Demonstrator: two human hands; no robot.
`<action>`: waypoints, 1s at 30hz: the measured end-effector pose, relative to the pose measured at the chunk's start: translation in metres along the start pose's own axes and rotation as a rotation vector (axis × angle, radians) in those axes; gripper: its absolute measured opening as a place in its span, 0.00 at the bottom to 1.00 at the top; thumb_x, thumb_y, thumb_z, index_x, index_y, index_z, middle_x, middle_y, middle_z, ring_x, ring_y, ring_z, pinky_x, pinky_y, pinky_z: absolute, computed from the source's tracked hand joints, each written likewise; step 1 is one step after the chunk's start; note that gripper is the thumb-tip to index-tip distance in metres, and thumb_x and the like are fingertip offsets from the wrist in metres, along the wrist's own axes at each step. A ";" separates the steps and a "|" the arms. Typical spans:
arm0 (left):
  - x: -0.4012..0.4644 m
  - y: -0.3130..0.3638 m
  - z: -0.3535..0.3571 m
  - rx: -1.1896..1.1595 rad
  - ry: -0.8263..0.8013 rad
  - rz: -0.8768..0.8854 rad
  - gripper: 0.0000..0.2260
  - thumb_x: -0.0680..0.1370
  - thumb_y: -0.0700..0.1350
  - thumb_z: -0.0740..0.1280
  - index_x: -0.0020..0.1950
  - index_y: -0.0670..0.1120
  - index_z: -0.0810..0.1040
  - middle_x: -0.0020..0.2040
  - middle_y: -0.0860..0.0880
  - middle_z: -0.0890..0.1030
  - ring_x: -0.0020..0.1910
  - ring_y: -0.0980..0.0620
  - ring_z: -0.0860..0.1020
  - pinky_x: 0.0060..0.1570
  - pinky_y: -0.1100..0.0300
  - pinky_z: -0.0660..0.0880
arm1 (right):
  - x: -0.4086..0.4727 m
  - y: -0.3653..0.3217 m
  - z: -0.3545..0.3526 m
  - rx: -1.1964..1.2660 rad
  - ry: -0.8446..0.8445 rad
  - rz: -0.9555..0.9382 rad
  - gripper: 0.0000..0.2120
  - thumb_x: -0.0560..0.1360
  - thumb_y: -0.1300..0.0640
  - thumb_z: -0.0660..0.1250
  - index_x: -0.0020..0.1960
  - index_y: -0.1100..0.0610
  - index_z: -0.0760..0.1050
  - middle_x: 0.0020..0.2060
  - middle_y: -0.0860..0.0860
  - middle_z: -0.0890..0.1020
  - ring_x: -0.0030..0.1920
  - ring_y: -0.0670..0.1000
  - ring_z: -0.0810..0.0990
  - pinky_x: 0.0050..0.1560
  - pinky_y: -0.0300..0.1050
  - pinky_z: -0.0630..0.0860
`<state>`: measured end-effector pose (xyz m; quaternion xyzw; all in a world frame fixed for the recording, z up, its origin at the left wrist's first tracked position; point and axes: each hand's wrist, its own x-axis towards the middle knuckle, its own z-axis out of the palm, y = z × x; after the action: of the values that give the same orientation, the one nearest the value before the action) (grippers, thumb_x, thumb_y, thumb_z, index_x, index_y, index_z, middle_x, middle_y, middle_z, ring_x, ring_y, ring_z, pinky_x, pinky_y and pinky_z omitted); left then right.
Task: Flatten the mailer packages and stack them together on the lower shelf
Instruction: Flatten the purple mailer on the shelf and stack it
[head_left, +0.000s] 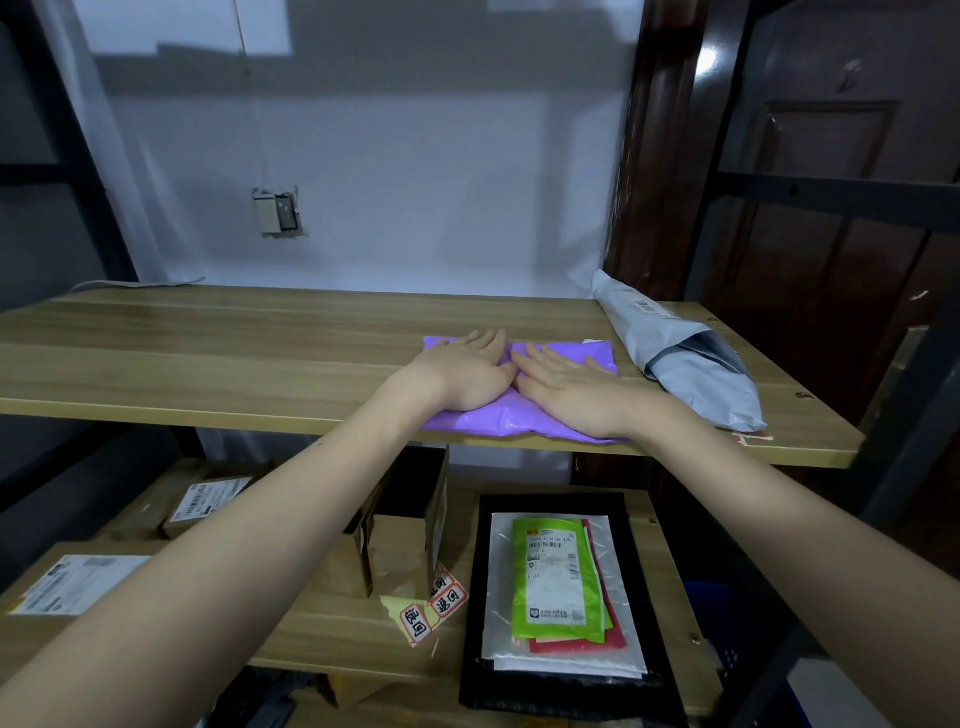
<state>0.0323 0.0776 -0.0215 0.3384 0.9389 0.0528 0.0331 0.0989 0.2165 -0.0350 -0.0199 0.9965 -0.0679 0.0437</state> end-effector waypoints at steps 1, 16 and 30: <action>0.000 0.000 0.000 0.004 -0.001 -0.002 0.25 0.83 0.52 0.46 0.78 0.44 0.45 0.79 0.49 0.46 0.77 0.53 0.45 0.75 0.51 0.45 | 0.000 0.000 0.000 -0.001 -0.001 0.001 0.26 0.81 0.46 0.38 0.77 0.51 0.40 0.77 0.48 0.42 0.76 0.45 0.40 0.75 0.56 0.40; 0.005 -0.002 0.000 0.100 -0.041 0.012 0.24 0.83 0.50 0.43 0.78 0.44 0.47 0.79 0.47 0.44 0.77 0.51 0.43 0.75 0.48 0.43 | -0.003 -0.001 -0.003 0.017 -0.020 0.005 0.27 0.80 0.42 0.39 0.77 0.49 0.39 0.77 0.47 0.41 0.76 0.45 0.39 0.75 0.55 0.38; 0.002 0.001 0.000 0.145 -0.029 0.011 0.23 0.83 0.49 0.43 0.78 0.43 0.48 0.79 0.44 0.45 0.78 0.49 0.44 0.75 0.46 0.45 | -0.003 -0.002 -0.001 -0.011 -0.001 0.004 0.27 0.80 0.42 0.38 0.77 0.46 0.40 0.77 0.47 0.43 0.76 0.46 0.40 0.75 0.54 0.40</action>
<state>0.0319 0.0798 -0.0215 0.3457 0.9379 -0.0201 0.0220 0.1022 0.2147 -0.0333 -0.0182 0.9969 -0.0623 0.0444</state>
